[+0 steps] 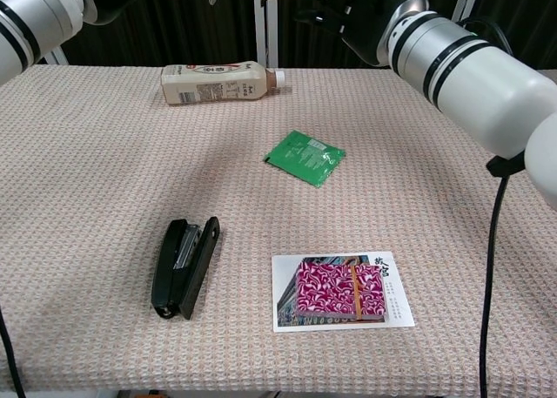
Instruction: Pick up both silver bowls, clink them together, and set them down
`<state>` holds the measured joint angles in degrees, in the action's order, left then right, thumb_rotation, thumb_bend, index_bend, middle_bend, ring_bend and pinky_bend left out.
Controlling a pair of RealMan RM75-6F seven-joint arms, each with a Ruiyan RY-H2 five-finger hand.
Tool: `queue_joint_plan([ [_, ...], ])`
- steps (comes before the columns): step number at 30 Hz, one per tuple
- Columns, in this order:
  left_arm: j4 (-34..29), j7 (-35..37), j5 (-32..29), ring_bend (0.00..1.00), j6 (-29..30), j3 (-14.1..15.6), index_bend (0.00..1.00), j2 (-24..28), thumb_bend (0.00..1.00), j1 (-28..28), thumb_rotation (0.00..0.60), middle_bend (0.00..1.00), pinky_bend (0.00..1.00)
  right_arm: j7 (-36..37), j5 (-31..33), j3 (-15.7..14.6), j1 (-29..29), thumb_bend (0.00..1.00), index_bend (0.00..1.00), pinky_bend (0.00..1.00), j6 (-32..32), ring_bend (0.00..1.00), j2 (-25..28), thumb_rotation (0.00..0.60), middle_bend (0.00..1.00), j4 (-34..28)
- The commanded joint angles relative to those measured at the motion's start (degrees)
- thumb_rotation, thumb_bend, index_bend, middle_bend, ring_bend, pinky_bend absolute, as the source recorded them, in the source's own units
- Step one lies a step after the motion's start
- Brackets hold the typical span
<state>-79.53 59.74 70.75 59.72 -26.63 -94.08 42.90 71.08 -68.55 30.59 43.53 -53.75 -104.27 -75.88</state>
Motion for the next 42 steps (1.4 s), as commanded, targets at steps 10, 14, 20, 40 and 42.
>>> queue_joint_plan([
  [10, -0.5, -2.1, 1.9, 0.41, -1.1, 0.6, 0.53, -0.9, 0.20, 2.1, 0.600, 0.52, 0.49, -0.1, -0.2, 1.6, 4.0, 0.20, 0.64, 0.60, 2.9, 0.48, -2.1, 0.600, 0.49, 1.0],
  [14, -0.3, -1.5, 0.8, 0.41, -0.6, 0.0, 0.53, -0.8, 0.20, 1.5, 0.600, 0.52, 0.49, -0.1, -0.2, 1.6, 3.8, 0.20, 0.64, 0.60, 2.6, 0.48, -1.9, 0.600, 0.49, 1.3],
  [20, -0.1, -0.1, -0.4, 0.41, 0.5, -0.6, 0.53, 0.0, 0.20, -0.1, 0.600, 0.52, 0.49, 0.9, 0.2, 1.0, 1.0, 0.20, 0.64, 0.60, 1.3, 0.48, -0.4, 0.600, 0.49, 0.4],
  [40, -0.4, -1.7, -0.2, 0.41, 0.7, -0.3, 0.53, 0.8, 0.21, -0.6, 0.600, 0.52, 0.49, 0.2, -0.2, 1.0, 1.8, 0.20, 0.64, 0.60, 1.6, 0.48, -0.9, 0.600, 0.49, 1.2],
  [42, -0.3, -2.1, -0.3, 0.41, 1.3, 0.3, 0.53, 1.6, 0.21, -1.7, 0.600, 0.52, 0.49, 0.3, -0.5, 0.4, 0.1, 0.20, 0.64, 0.60, 0.8, 0.48, 0.5, 0.600, 0.49, 0.6],
])
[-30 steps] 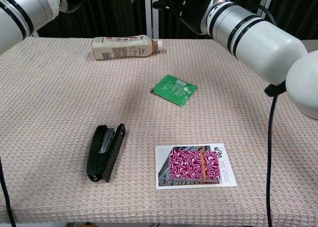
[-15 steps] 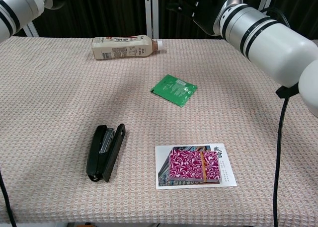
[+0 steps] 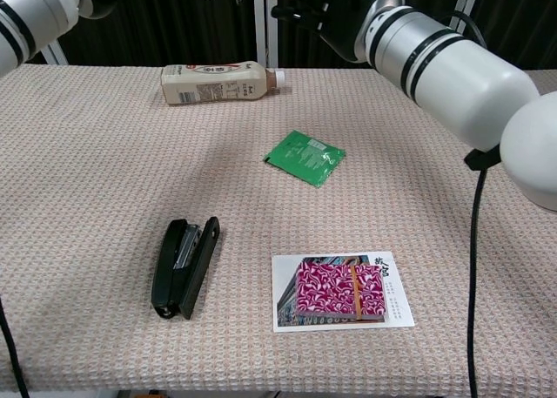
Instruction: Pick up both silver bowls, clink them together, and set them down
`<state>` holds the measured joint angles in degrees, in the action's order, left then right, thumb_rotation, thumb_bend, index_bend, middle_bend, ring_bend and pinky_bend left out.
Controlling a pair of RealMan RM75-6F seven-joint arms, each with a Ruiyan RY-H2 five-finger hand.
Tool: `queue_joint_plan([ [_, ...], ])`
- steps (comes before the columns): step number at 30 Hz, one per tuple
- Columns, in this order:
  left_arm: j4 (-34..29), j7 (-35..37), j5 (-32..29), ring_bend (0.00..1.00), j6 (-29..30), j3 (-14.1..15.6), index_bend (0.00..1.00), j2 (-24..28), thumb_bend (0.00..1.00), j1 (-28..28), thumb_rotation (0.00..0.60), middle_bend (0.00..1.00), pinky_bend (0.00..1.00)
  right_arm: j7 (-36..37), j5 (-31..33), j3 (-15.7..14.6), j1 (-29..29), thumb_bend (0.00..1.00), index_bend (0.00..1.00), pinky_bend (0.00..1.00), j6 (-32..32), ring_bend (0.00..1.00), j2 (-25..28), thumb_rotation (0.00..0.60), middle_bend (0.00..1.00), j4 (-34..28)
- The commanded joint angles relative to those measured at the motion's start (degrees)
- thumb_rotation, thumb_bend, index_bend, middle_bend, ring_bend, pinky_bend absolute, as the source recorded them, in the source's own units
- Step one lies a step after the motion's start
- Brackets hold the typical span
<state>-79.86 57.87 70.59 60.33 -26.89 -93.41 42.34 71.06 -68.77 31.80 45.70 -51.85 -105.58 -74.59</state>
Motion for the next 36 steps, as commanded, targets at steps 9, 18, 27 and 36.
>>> queue_joint_plan([
  [9, 1.9, -10.7, -1.5, 0.43, -1.3, 9.1, 0.55, 8.3, 0.21, -8.4, 0.600, 0.53, 0.52, -4.5, -2.1, -8.0, -12.5, 0.20, 0.64, 0.60, -2.6, 0.47, 14.2, 0.600, 0.49, -6.6],
  [18, 1.6, -36.3, -5.5, 0.45, -5.1, 14.5, 0.56, 17.8, 0.21, -9.6, 0.600, 0.54, 0.54, -19.7, -3.4, -17.0, -17.4, 0.21, 0.64, 0.60, 1.9, 0.48, 28.5, 0.600, 0.49, -11.3],
  [27, -0.4, -56.4, -13.4, 0.45, -7.5, 15.9, 0.56, 18.0, 0.21, -6.9, 0.600, 0.55, 0.52, -57.5, 13.9, -19.6, -14.9, 0.23, 0.64, 0.60, -0.5, 0.48, 30.8, 0.600, 0.49, -14.6],
  [36, -0.6, -62.4, -15.5, 0.40, -8.5, 16.1, 0.30, 16.8, 0.20, -5.4, 0.600, 0.46, 0.49, -80.0, 28.8, -19.7, -10.3, 0.19, 0.39, 0.47, -5.5, 0.32, 27.7, 0.600, 0.32, -16.9],
])
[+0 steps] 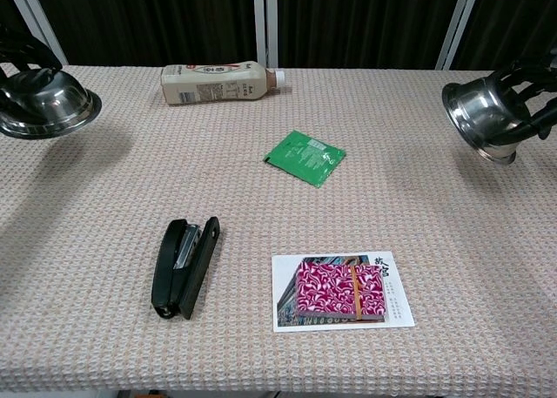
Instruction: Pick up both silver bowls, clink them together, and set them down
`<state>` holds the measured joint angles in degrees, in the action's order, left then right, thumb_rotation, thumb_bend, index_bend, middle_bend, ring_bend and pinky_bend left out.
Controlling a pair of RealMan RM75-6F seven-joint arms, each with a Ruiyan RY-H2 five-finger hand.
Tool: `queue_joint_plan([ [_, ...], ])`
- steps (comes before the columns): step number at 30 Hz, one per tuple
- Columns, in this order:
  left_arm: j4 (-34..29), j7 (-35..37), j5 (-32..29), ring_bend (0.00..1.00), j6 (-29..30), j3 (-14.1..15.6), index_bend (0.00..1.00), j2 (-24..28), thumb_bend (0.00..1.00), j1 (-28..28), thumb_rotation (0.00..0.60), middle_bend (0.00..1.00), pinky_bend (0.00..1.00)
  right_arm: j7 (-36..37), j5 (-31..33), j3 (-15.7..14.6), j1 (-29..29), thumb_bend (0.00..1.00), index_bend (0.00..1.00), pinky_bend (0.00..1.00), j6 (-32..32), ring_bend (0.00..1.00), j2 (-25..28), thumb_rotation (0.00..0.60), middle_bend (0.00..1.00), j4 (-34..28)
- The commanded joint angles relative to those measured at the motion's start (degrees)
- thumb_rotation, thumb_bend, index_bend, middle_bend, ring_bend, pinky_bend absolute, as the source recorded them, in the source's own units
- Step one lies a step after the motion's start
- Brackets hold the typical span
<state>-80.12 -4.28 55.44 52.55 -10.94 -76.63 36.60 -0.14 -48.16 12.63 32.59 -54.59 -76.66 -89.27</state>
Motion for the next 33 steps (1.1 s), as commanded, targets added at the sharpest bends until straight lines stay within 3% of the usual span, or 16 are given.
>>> queue_joint_plan([
  [1, -0.8, -0.2, -0.5, 0.35, -1.7, 0.3, 0.18, 0.5, 0.18, 0.5, 0.600, 0.37, 0.47, -9.3, 8.5, -0.4, 2.9, 0.17, 0.29, 0.41, -2.7, 0.24, -1.3, 0.600, 0.25, -2.3],
  [3, -1.8, 0.7, -0.7, 0.23, -3.5, 0.2, 0.02, 1.4, 0.13, 0.7, 0.600, 0.16, 0.40, -10.5, 9.0, -0.6, 3.3, 0.13, 0.14, 0.29, -2.3, 0.10, -1.1, 0.600, 0.14, -2.6],
  [4, -1.9, 1.4, -0.4, 0.16, -3.4, 0.0, 0.00, 1.3, 0.10, 0.6, 0.600, 0.07, 0.35, -11.0, 9.2, -0.7, 3.4, 0.09, 0.07, 0.24, -2.1, 0.05, -0.9, 0.600, 0.09, -2.8],
  [6, -1.9, 2.6, 0.7, 0.05, -2.8, -0.2, 0.00, 1.1, 0.05, 0.2, 0.600, 0.00, 0.27, -11.3, 9.5, -0.7, 3.3, 0.03, 0.01, 0.16, -2.2, 0.00, -0.7, 0.600, 0.02, -3.2],
  [10, -1.5, 3.5, 2.5, 0.00, -1.8, 0.0, 0.00, 0.6, 0.02, -0.2, 0.600, 0.00, 0.19, -10.7, 9.1, -0.4, 2.4, 0.00, 0.00, 0.09, -3.1, 0.00, -0.3, 0.600, 0.00, -3.9],
  [19, -3.1, 3.0, 3.1, 0.00, 1.9, -0.4, 0.00, 1.0, 0.01, -1.8, 0.599, 0.00, 0.17, -8.3, 5.4, -0.2, -0.2, 0.00, 0.00, 0.03, -6.0, 0.00, 1.4, 0.600, 0.00, -6.9],
  [21, -4.4, 3.0, 3.3, 0.00, 6.8, -1.1, 0.00, 0.9, 0.00, -3.7, 0.582, 0.00, 0.17, -7.7, 2.9, -0.6, -1.8, 0.00, 0.00, 0.02, -8.9, 0.00, 1.7, 0.600, 0.00, -8.4],
  [25, -8.3, 6.1, 5.2, 0.00, 19.1, -1.8, 0.00, 0.1, 0.00, -9.9, 0.458, 0.00, 0.16, -5.4, -5.9, -3.1, -6.6, 0.00, 0.00, 0.00, -17.5, 0.00, 0.5, 0.600, 0.00, -10.4],
  [28, -10.2, 4.8, 8.1, 0.00, 27.0, 0.0, 0.00, -0.7, 0.00, -14.2, 0.444, 0.00, 0.16, -5.9, -13.1, -6.3, -10.2, 0.00, 0.00, 0.00, -24.4, 0.00, -1.8, 0.600, 0.00, -9.3],
  [33, -14.2, -0.5, 13.7, 0.00, 37.8, 5.7, 0.00, -2.7, 0.00, -21.2, 0.447, 0.00, 0.16, -10.8, -22.3, -12.1, -15.7, 0.00, 0.00, 0.00, -33.7, 0.00, -5.4, 0.600, 0.00, -4.9],
])
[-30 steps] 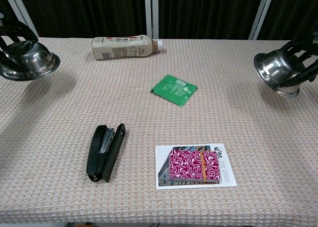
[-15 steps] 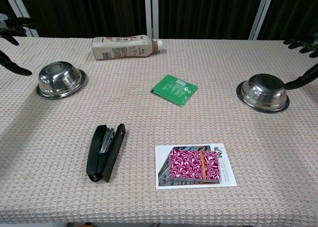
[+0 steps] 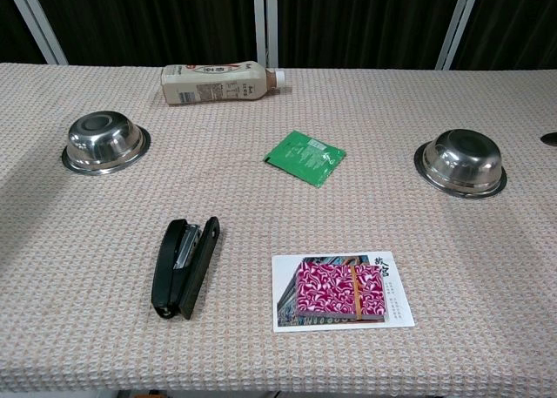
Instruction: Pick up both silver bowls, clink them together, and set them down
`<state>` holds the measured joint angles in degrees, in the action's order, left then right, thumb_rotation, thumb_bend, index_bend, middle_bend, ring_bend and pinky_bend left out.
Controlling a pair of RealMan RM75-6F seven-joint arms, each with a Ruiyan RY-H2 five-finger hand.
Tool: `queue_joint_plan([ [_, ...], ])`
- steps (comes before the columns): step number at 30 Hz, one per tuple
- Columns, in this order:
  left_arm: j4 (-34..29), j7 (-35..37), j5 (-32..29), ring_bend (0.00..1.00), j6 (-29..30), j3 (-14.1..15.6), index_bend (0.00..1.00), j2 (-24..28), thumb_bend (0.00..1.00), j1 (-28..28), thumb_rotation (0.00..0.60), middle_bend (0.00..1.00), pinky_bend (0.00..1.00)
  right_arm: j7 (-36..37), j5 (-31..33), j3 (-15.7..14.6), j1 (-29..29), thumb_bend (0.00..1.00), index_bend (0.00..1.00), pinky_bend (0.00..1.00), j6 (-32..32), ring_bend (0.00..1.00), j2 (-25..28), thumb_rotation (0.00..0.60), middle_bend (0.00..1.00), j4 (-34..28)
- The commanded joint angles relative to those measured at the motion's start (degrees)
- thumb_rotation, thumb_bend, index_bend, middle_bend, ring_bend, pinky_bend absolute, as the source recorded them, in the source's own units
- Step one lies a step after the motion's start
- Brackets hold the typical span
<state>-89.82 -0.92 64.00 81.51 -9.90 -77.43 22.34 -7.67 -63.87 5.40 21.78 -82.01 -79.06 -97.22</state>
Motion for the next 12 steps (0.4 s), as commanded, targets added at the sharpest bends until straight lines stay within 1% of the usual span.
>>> queue_joint_plan([
  [1, -5.4, -4.9, 5.7, 0.00, 10.1, 5.5, 0.00, -2.2, 0.00, -8.0, 0.448, 0.00, 0.16, -4.4, -7.3, -5.6, -5.6, 0.00, 0.00, 0.00, -7.1, 0.00, -3.1, 0.600, 0.00, 3.5],
  [4, -7.6, -8.6, 7.9, 0.00, 13.7, 8.4, 0.00, -3.6, 0.00, -11.3, 0.443, 0.01, 0.16, -7.7, -8.8, -7.4, -8.2, 0.00, 0.00, 0.00, -9.2, 0.00, -2.6, 0.600, 0.00, 4.3],
  [7, -8.7, -11.6, 10.0, 0.00, 15.5, 10.3, 0.00, -4.5, 0.00, -13.3, 0.443, 0.01, 0.15, -8.9, -9.2, -7.9, -10.0, 0.00, 0.00, 0.00, -10.1, 0.00, -2.3, 0.600, 0.00, 4.7],
  [9, -9.2, -12.5, 10.8, 0.00, 15.9, 11.0, 0.00, -4.8, 0.00, -14.1, 0.446, 0.01, 0.15, -8.3, -9.4, -8.0, -10.8, 0.00, 0.00, 0.00, -9.8, 0.00, -2.2, 0.600, 0.00, 4.8],
  [12, -10.0, -13.5, 11.4, 0.00, 14.9, 11.7, 0.00, -4.0, 0.00, -14.7, 0.445, 0.01, 0.15, -8.0, -10.1, -8.0, -11.3, 0.00, 0.00, 0.00, -8.8, 0.00, -2.0, 0.600, 0.00, 5.1],
])
